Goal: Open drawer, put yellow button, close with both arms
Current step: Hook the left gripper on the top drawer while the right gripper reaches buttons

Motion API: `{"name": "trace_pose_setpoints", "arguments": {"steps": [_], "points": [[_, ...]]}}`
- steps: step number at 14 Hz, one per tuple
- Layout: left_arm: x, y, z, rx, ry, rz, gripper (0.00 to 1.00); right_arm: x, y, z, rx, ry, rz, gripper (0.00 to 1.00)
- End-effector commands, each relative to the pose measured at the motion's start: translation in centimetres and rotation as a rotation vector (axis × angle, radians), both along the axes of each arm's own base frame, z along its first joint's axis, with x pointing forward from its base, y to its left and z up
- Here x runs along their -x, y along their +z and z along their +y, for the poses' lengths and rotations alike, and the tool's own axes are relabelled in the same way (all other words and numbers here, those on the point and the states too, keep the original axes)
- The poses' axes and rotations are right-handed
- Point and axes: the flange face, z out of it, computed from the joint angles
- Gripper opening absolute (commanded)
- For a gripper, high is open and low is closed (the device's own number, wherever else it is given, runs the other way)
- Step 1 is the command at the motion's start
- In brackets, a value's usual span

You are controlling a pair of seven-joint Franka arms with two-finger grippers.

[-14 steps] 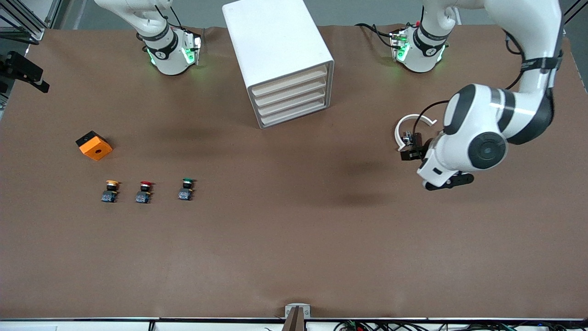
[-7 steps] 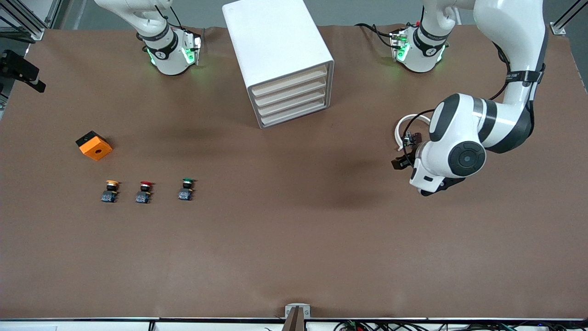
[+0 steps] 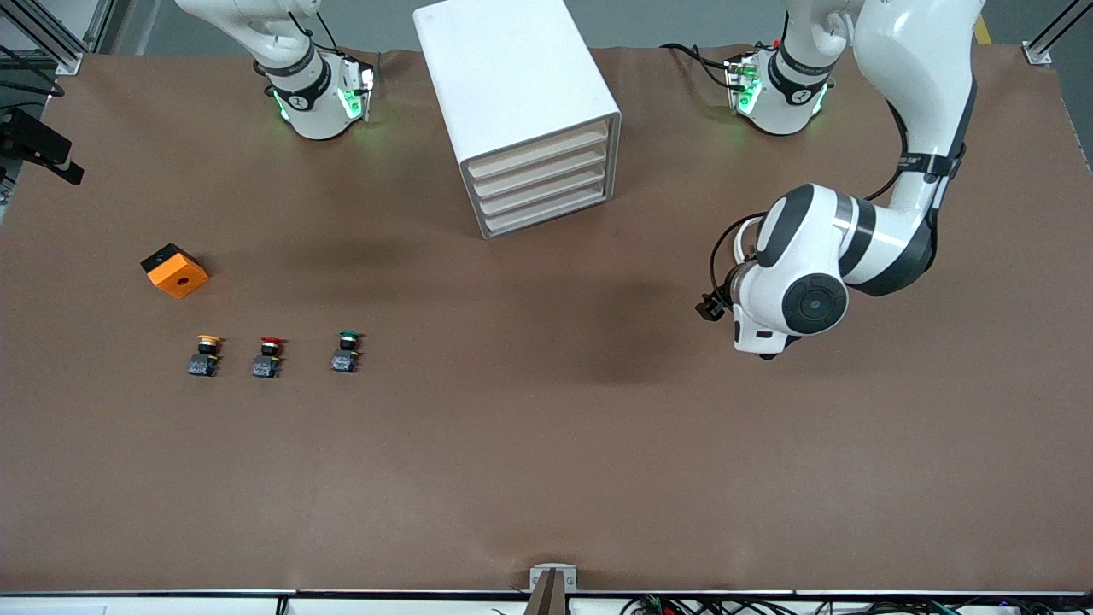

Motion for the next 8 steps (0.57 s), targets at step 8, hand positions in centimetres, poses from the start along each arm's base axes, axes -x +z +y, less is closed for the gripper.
{"name": "trace_pose_setpoints", "arguments": {"steps": [8], "points": [[1.7, -4.2, -3.6, -0.122, 0.3, 0.378, 1.0, -2.6, -2.0, -0.9, 0.006, -0.006, 0.026, 1.0]]}}
